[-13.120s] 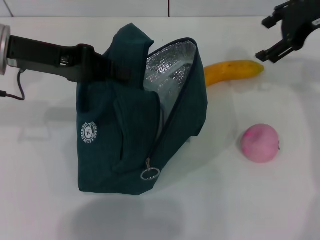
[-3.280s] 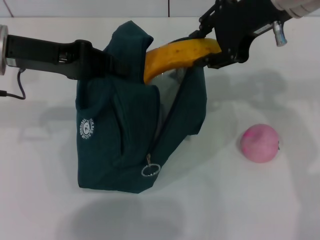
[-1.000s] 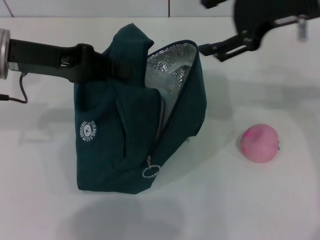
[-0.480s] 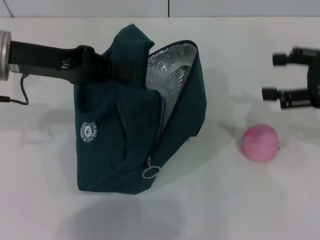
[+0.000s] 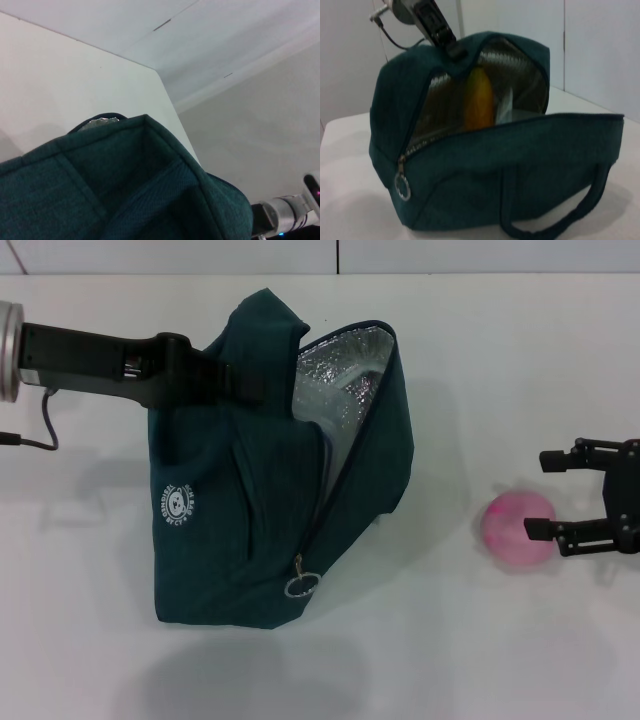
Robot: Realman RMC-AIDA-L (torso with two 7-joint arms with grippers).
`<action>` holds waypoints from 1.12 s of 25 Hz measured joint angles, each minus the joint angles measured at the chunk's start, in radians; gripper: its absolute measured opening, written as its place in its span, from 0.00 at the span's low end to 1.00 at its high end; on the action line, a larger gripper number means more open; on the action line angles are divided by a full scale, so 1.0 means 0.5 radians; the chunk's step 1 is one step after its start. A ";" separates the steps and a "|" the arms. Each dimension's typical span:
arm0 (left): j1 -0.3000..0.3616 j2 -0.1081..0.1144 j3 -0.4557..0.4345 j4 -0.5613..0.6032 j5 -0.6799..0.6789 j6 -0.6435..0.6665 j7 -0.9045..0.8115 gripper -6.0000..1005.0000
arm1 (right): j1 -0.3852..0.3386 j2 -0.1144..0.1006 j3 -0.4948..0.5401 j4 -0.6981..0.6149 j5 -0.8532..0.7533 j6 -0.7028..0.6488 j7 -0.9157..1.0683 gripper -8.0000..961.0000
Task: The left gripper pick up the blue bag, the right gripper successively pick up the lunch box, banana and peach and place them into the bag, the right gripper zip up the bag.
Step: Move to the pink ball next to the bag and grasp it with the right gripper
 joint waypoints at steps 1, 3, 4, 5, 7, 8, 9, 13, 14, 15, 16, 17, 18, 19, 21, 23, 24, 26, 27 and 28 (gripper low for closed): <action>0.000 0.000 0.000 0.000 0.000 0.000 0.002 0.04 | 0.000 0.000 0.000 0.012 0.000 0.021 -0.024 0.89; 0.000 0.000 0.001 0.000 -0.001 -0.001 0.003 0.04 | -0.002 0.000 0.000 0.017 -0.002 0.055 -0.049 0.89; -0.001 0.000 0.001 0.000 -0.001 -0.001 0.003 0.04 | -0.003 0.000 0.000 0.015 -0.018 0.096 -0.069 0.89; -0.002 0.000 0.002 0.000 -0.001 -0.001 0.003 0.04 | -0.003 0.000 0.000 0.015 -0.018 0.096 -0.069 0.89; -0.003 0.000 0.002 0.000 -0.001 -0.001 0.003 0.04 | 0.008 0.000 -0.003 0.012 -0.062 0.130 -0.070 0.89; -0.005 0.000 0.003 0.000 -0.001 -0.001 0.003 0.04 | 0.022 0.000 -0.004 0.009 -0.096 0.142 -0.049 0.89; -0.006 -0.001 0.004 0.000 -0.001 -0.001 0.003 0.04 | 0.049 0.000 -0.005 0.004 -0.149 0.151 0.003 0.89; -0.013 -0.002 0.004 0.000 -0.001 -0.001 -0.004 0.04 | 0.111 -0.006 -0.006 -0.006 -0.253 0.152 0.118 0.88; -0.015 -0.003 0.004 0.000 -0.001 0.000 -0.006 0.04 | 0.131 -0.007 -0.006 -0.007 -0.281 0.149 0.141 0.88; -0.017 -0.003 0.004 0.000 -0.001 0.000 -0.007 0.04 | 0.141 -0.007 -0.006 -0.007 -0.301 0.143 0.154 0.88; -0.017 -0.003 0.004 0.000 -0.001 -0.001 -0.008 0.04 | 0.153 -0.008 -0.006 -0.007 -0.321 0.137 0.170 0.88; -0.018 -0.003 0.004 0.000 -0.001 -0.001 -0.008 0.04 | 0.161 -0.008 -0.011 -0.007 -0.336 0.134 0.182 0.88; -0.019 -0.003 0.004 0.000 -0.001 0.000 -0.008 0.04 | 0.165 -0.008 -0.022 -0.007 -0.358 0.138 0.189 0.88; -0.020 -0.003 0.004 0.000 0.000 -0.001 -0.009 0.04 | 0.165 -0.008 -0.022 -0.007 -0.358 0.138 0.189 0.88; -0.021 -0.003 0.004 0.000 0.000 0.000 -0.009 0.04 | 0.168 -0.006 -0.026 -0.014 -0.394 0.147 0.205 0.88; -0.021 -0.003 0.004 0.000 0.001 -0.001 -0.009 0.04 | 0.173 -0.004 -0.030 -0.023 -0.426 0.149 0.225 0.87; -0.021 -0.003 0.004 0.000 0.002 -0.001 -0.009 0.04 | 0.176 -0.003 -0.035 -0.027 -0.439 0.149 0.235 0.87; -0.022 -0.003 0.004 0.000 0.002 0.000 -0.009 0.04 | 0.180 -0.002 -0.048 -0.028 -0.447 0.149 0.241 0.87; -0.022 -0.003 0.004 0.000 0.002 0.000 -0.009 0.04 | 0.180 -0.002 -0.053 -0.028 -0.448 0.149 0.242 0.87; -0.022 -0.003 0.004 0.000 0.002 0.000 -0.009 0.04 | 0.180 -0.002 -0.053 -0.028 -0.448 0.149 0.242 0.87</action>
